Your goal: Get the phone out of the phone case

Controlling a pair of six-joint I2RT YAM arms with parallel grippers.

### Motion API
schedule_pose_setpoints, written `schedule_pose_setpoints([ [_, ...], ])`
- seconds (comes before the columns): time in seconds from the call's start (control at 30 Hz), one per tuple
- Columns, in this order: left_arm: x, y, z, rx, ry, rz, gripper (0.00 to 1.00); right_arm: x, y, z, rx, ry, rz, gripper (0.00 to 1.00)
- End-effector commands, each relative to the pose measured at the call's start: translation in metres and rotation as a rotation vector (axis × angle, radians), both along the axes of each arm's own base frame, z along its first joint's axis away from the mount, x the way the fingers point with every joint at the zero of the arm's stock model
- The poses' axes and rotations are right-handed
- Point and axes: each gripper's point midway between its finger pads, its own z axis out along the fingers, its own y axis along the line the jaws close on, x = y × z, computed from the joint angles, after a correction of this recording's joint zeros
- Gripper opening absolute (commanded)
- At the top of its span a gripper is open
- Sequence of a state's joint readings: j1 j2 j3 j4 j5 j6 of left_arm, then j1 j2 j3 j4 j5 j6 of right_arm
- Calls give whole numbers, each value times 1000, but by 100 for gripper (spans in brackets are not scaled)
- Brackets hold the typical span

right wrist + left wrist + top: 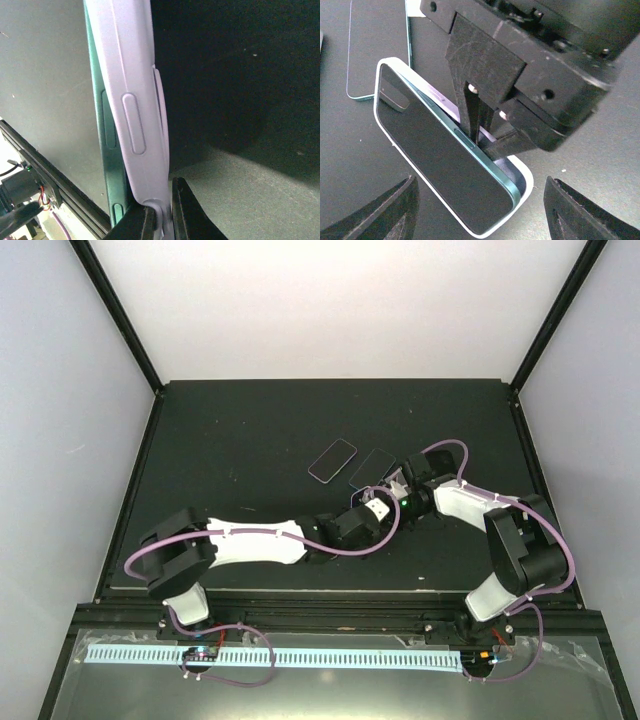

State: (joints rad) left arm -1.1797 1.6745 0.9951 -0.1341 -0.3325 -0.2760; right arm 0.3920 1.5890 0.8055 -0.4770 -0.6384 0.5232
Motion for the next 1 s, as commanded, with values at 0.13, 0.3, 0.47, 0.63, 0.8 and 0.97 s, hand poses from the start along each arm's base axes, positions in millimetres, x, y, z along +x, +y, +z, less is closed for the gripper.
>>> schedule_pose_setpoints([
  [0.13,14,11,-13,116,-39,93,67,7,9,13,55,-28,2,1],
  [0.3,18,17,-23,167,-51,123,66,7,10,15,68,-29,4,1],
  [0.47,20,15,-25,177,-57,125,68,5,13,18,93,-27,9,1],
  [0.63,22,17,-28,219,-80,133,71,1,18,23,143,-13,14,1],
  [0.8,26,30,-32,288,-120,181,67,0,22,27,175,-2,17,1],
  [0.97,31,46,-29,340,-171,233,47,0,23,29,187,0,18,1],
])
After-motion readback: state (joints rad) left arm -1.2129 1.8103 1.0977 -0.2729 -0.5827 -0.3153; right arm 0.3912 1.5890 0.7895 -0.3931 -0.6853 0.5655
